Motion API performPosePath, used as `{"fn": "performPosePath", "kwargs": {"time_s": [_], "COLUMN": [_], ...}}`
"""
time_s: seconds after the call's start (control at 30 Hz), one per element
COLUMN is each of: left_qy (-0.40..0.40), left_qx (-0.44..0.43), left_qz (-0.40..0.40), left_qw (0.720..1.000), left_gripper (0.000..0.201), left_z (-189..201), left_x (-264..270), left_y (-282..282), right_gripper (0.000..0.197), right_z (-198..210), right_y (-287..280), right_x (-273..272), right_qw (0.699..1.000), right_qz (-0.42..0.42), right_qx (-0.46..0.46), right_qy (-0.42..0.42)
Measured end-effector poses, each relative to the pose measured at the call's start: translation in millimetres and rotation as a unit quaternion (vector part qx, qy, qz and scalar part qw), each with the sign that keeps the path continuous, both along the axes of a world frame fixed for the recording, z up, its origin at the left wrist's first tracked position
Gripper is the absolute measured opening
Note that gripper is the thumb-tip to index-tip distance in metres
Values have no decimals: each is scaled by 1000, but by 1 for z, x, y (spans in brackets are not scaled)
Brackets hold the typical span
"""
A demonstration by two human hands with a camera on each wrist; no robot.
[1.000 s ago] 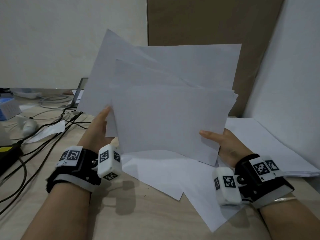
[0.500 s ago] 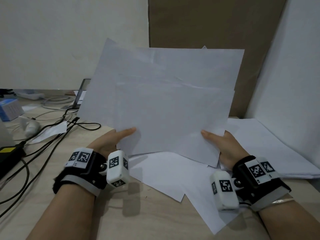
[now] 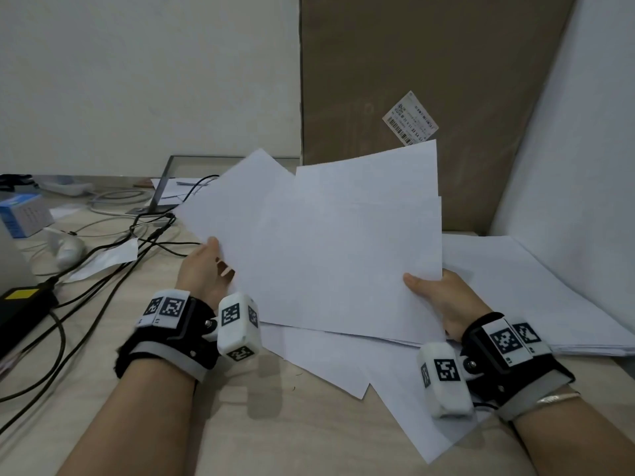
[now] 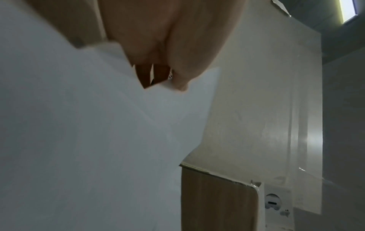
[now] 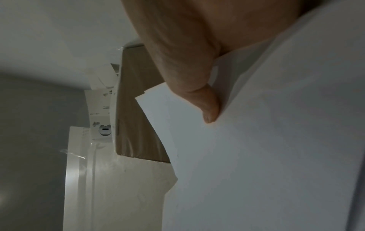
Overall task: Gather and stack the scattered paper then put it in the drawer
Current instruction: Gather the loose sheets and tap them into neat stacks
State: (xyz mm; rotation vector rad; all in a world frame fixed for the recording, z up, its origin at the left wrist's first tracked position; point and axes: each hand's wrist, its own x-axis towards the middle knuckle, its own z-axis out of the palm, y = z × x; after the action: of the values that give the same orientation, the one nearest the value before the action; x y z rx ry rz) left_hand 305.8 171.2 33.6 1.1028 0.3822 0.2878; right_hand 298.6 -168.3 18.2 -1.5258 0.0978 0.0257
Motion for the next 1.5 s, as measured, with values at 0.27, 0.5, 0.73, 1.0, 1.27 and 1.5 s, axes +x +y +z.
{"fn": "performPosePath", "kwargs": {"time_s": [0.27,0.5,0.73,1.0,1.27,1.5], "left_qy": [42,111,198,-117,1,92], "left_qx": [-78,-62,-47,-177,-124,-53], "left_qz": [186,-53,-128,165,-112,-306], "left_qw": [979,990,971,963,986,946], "left_gripper": [33,15,19,29,25,28], "left_z": [9,-1,-5,7,9,5], "left_x": [-9,-13,-3,2,-9,-16], "left_y": [30,4,-16,8,-49,-78], "right_gripper": [22,25,28,31,32,21], "right_z": [-7,-9,-9,-9,-3,2], "right_y": [-7,-7,-8,-8,0,13], "right_x": [10,12,12,12,2,-9], "right_qw": [997,996,996,996,998,994], "right_qz": [-67,-67,-61,-62,9,90], "right_qx": [10,2,3,1,31,52], "right_qy": [35,58,64,67,54,43]}}
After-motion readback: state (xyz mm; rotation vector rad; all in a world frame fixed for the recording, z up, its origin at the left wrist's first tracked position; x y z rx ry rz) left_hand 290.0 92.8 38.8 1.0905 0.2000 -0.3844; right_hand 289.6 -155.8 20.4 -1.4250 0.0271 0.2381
